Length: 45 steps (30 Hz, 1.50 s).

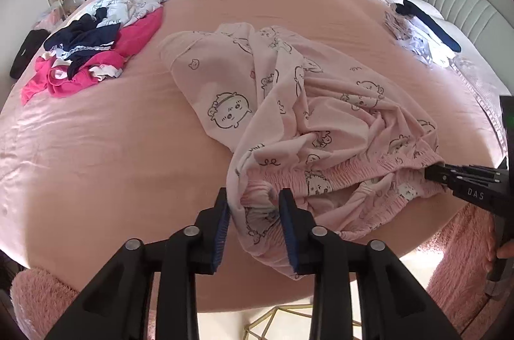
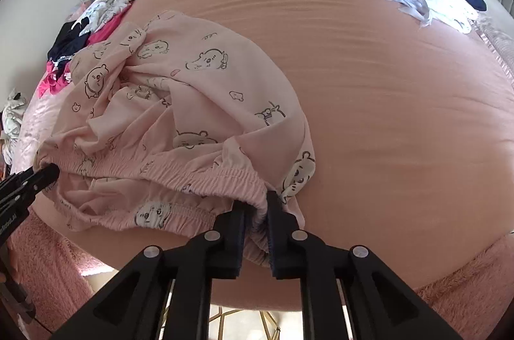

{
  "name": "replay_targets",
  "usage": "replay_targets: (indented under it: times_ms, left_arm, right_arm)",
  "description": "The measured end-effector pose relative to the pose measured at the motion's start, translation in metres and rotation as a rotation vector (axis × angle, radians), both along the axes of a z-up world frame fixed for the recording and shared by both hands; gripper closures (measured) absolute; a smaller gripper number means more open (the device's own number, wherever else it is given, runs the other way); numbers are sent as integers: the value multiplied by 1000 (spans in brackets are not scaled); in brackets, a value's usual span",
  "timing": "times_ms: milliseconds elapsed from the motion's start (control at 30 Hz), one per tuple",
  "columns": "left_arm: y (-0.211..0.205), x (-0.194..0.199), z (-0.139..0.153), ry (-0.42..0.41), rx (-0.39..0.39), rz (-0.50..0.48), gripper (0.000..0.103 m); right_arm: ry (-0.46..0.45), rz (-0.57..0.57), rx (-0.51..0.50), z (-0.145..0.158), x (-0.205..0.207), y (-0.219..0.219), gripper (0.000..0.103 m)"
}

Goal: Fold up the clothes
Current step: 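Grasp the pants hem with both grippers and lift them off the bed, then shake the lifted pants and lay them flat on the bed with both grippers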

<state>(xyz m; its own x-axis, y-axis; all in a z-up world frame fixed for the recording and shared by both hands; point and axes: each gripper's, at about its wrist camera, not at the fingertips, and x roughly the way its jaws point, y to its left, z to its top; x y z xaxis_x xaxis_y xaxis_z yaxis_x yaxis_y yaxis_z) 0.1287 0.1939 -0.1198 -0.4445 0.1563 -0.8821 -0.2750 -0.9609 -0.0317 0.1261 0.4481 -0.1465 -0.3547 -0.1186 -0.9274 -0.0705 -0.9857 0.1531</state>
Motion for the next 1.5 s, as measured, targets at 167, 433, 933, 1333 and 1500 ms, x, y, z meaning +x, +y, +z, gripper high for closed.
replay_targets:
  times_ms: [167, 433, 933, 1333, 1500]
  left_arm:
    - [14, 3, -14, -1, -93, -37, 43]
    - [-10, -5, -15, 14, -125, 81, 80]
    - [-21, -20, 32, 59, 128, 74, 86]
    - [-15, -11, 204, 448, 179, -46, 86]
    - [-21, -12, 155, 308, 175, -6, 86]
  right_arm:
    - [18, 60, 77, -3, -6, -16, 74]
    - [60, -54, 10, 13, -3, 15, 83]
    - [204, -48, 102, 64, 4, 16, 100]
    - [610, -58, 122, 238, 7, 8, 100]
    - [463, -37, 40, 194, 7, 6, 100]
